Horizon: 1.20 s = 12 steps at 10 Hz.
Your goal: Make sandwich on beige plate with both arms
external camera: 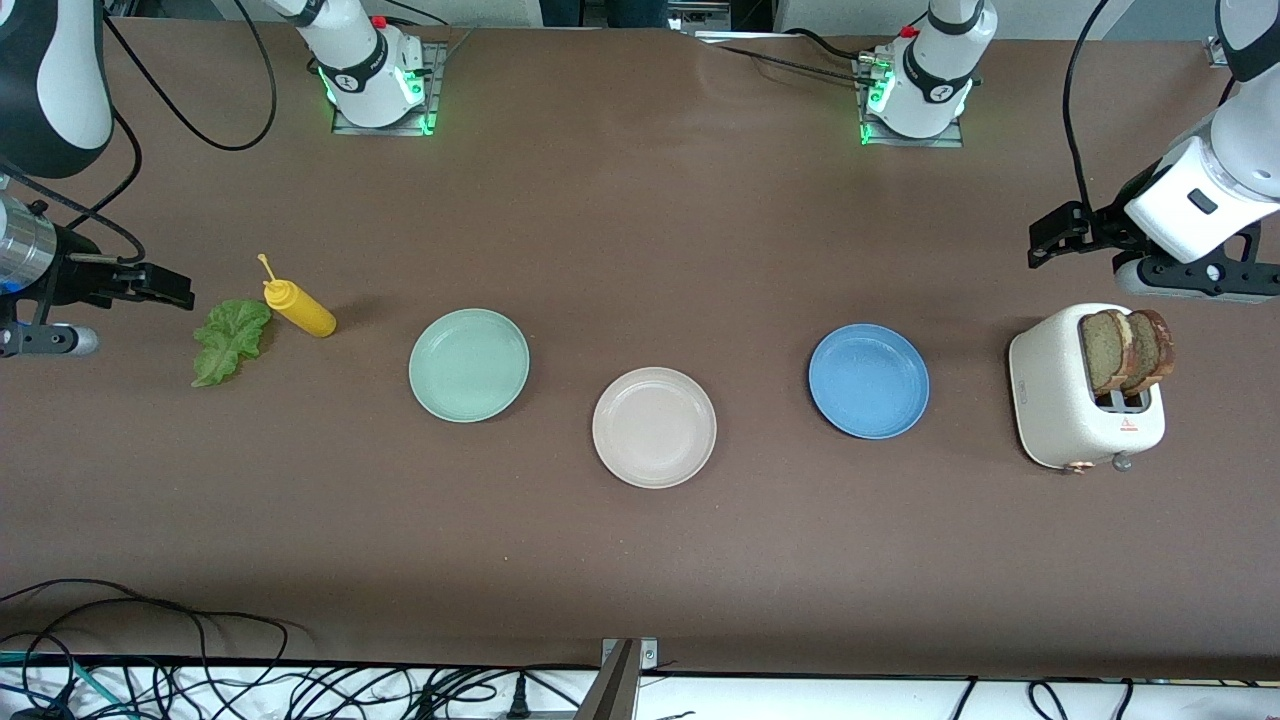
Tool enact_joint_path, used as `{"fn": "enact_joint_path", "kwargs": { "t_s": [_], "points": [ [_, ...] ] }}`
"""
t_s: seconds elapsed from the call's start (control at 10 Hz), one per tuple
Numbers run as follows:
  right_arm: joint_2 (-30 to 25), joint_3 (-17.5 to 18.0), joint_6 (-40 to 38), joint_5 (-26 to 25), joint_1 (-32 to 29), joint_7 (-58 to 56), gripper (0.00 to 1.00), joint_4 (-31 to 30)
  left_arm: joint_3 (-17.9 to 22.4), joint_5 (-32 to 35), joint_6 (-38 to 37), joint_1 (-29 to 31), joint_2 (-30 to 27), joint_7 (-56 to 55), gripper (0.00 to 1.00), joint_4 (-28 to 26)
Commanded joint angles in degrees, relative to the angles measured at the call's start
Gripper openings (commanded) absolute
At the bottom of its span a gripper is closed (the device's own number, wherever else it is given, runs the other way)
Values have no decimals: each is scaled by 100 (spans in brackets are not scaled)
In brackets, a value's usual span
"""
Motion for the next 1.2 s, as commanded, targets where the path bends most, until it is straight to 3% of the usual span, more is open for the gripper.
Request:
{"fn": "enact_joint_path", "kwargs": {
  "t_s": [0.0, 1.1],
  "points": [
    [-29, -9, -33, 83, 7, 63, 100, 41, -36, 145, -69, 25, 90, -34, 100, 191],
    [-29, -9, -33, 92, 7, 63, 100, 41, -27, 136, -69, 113, 90, 19, 100, 200]
  ]
}}
